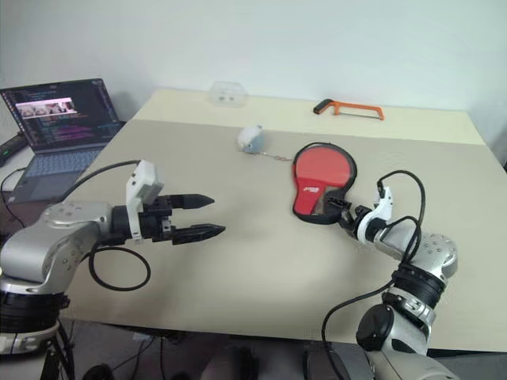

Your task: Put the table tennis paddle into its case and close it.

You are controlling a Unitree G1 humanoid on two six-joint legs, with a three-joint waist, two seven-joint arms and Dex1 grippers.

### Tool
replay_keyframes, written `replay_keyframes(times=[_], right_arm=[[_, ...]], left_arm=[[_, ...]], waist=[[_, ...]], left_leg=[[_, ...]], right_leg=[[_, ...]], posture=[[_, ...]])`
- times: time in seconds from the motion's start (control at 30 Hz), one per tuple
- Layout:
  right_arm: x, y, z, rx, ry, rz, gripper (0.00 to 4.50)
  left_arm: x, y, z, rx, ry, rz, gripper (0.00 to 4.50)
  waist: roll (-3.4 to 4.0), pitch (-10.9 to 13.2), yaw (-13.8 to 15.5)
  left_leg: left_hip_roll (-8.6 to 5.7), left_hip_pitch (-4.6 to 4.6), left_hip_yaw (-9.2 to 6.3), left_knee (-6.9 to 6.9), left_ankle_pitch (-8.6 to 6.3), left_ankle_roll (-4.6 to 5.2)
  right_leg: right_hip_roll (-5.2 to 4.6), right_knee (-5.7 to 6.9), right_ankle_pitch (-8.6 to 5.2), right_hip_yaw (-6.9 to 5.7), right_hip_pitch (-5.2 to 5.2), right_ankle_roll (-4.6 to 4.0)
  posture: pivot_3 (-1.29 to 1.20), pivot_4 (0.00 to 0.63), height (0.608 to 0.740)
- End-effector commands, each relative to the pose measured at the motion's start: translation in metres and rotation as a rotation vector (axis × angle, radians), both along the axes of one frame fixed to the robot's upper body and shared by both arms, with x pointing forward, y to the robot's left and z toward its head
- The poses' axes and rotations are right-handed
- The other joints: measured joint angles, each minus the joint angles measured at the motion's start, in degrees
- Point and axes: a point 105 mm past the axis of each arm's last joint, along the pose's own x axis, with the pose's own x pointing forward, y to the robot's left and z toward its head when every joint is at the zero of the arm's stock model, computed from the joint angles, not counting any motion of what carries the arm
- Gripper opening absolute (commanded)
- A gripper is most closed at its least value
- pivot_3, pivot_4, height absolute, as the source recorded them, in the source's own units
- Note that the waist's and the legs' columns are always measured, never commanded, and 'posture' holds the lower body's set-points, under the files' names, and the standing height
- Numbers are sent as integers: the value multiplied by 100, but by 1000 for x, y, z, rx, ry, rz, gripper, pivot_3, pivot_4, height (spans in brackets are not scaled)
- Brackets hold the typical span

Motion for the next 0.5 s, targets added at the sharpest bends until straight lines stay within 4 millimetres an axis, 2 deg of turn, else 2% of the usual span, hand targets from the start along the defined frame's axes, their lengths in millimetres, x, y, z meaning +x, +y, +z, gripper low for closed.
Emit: replay_keyframes(times=[0.03,0.27,0.37,0.5], right_arm=[[2,1,-11,-24,37,-10,3573],[1,7,-16,-34,52,2,1148],[0,9,-17,-41,50,15,125],[-1,12,-15,-55,47,43,32]], left_arm=[[-1,0,12,15,-63,-5,4500],[1,2,10,23,-72,5,4500],[2,2,9,25,-77,6,4500],[2,3,9,27,-82,7,4500]], waist=[[0,0,-23],[0,1,-34],[-28,-17,-39],[-34,-20,-39]], left_leg=[[0,0,-1,0,0,0],[1,-1,1,-9,0,-1],[1,1,1,-22,0,-1],[3,2,2,-23,1,-1]], right_leg=[[0,0,0,0,0,0],[1,-2,1,3,-6,0],[1,-7,1,3,-6,0],[-2,-7,1,3,-6,-1]], posture=[[0,150,740],[0,150,740],[0,150,740],[0,150,740]])
